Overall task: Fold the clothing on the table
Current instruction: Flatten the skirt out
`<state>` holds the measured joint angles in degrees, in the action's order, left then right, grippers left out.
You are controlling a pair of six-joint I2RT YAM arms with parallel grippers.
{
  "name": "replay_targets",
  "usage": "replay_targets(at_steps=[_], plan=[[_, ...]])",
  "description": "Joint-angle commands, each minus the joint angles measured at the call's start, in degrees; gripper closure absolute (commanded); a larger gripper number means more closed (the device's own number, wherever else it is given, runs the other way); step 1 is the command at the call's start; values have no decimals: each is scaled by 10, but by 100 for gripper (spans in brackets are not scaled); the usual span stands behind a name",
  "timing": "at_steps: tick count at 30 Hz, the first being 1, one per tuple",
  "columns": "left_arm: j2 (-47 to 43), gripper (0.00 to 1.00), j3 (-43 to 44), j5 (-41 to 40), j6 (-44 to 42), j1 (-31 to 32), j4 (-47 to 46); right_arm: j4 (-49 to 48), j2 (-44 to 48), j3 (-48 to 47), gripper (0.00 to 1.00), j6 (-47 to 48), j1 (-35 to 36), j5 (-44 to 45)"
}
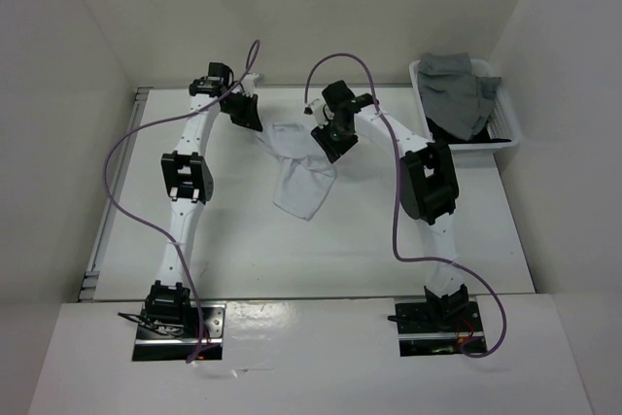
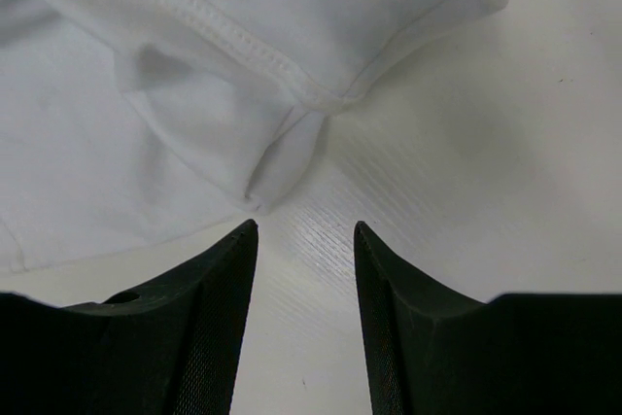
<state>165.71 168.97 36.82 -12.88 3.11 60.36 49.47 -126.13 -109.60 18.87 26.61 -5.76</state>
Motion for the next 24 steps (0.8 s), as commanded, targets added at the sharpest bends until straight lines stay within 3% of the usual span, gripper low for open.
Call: replay_targets(at_steps=[1,4,8,17,24], plan=[[-19,100,11,40,16,-4,88,-44,-2,-39,47,-21,5,13],[-49,100,-6,45,22,-9,99,-49,-22,-83,37,-30,5,21],[-90,100,-62,45,33,-9,93,-34,-73,-177,32,-52,-6,4],[-217,100,-297,33,66,-9,-22,-24,-113,-209,32,-57,-24,-64],[-278,100,-408,7,73,-4,-88,-18,-153,-227,34,-62,-60,-99]])
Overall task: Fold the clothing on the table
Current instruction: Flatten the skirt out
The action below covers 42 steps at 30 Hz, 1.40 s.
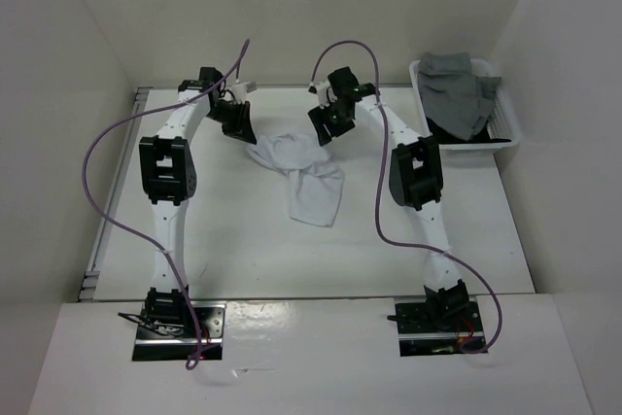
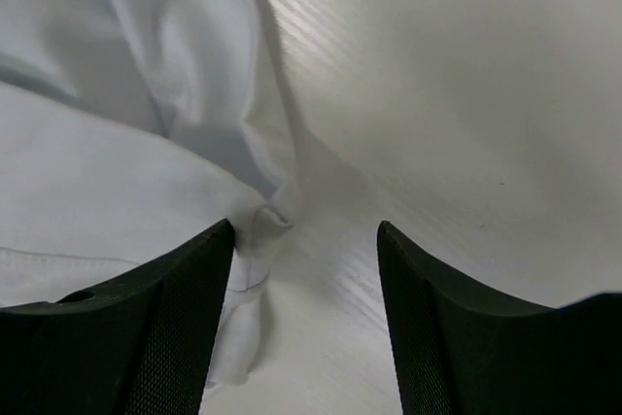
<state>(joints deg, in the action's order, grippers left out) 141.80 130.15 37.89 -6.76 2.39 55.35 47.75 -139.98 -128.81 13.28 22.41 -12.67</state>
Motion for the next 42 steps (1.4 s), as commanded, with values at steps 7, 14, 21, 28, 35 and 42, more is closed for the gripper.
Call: replay_targets(at_steps=[7,14,21,28,35,42], plan=[[-50,100,-50,-15,11,9,-45,24,-57,-90,39,-6,-24,-63],[-57,100,-67,-20,11,9,-50,42,-57,-96,40,4,-19,-103],[-62,100,-72,-26,11,14,-50,42,-63,-78,72,10,-12,-114],[-99,100,-108,-26,11,19,-73,54,-50,-100,100,15,-12,-96],[-152,100,-62,-75,11,19,-61,60,47,-121,100,25,-12,-43],[-180,100,64,-103,5,19,-13,60,135,-121,100,38,-12,-15]])
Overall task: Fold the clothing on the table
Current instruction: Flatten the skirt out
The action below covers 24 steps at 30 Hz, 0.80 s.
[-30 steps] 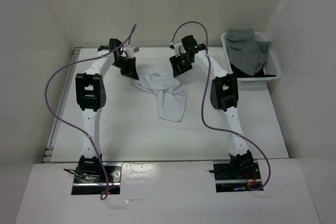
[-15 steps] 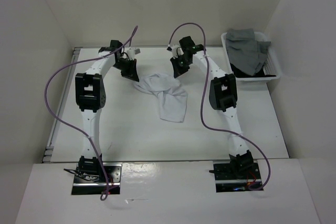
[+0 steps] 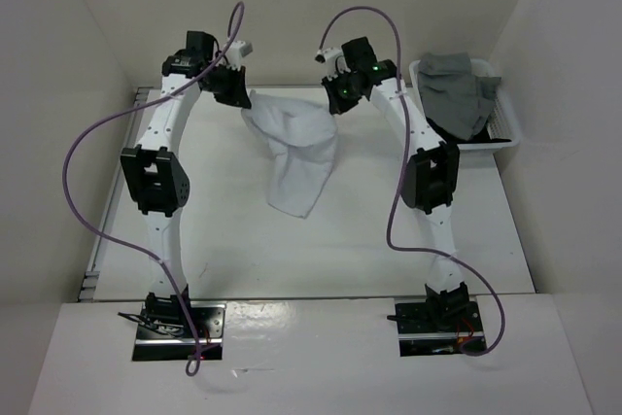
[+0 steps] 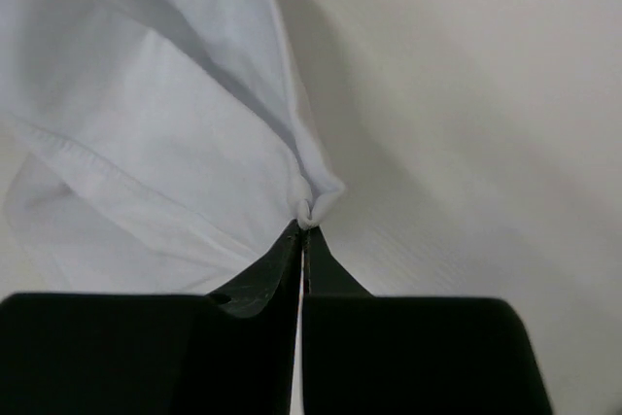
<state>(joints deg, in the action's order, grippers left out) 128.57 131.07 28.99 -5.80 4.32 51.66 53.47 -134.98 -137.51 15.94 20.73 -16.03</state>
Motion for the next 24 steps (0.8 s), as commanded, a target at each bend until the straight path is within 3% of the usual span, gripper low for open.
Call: replay_targets(at_steps=[1,7,13,16,20,21,22,24], plan=[[-47,100,71,-14,-10,0,29,3,95,-34,100,11,5,25],[-69,100,184,-25,-29,0,70,3,173,-34,100,22,5,30],[-126,100,210,-24,-34,0,90,3,254,-15,100,27,5,15],[-178,100,171,6,-34,0,82,8,304,11,100,33,5,-21],[-329,100,11,46,-40,0,21,14,385,75,100,44,5,-74],[-363,100,-86,51,-40,0,0,14,401,106,100,44,5,-82],[-426,100,-129,57,-46,0,-27,19,431,118,100,52,5,-90],[-458,100,-173,65,-64,0,-14,24,452,158,100,58,5,-110]])
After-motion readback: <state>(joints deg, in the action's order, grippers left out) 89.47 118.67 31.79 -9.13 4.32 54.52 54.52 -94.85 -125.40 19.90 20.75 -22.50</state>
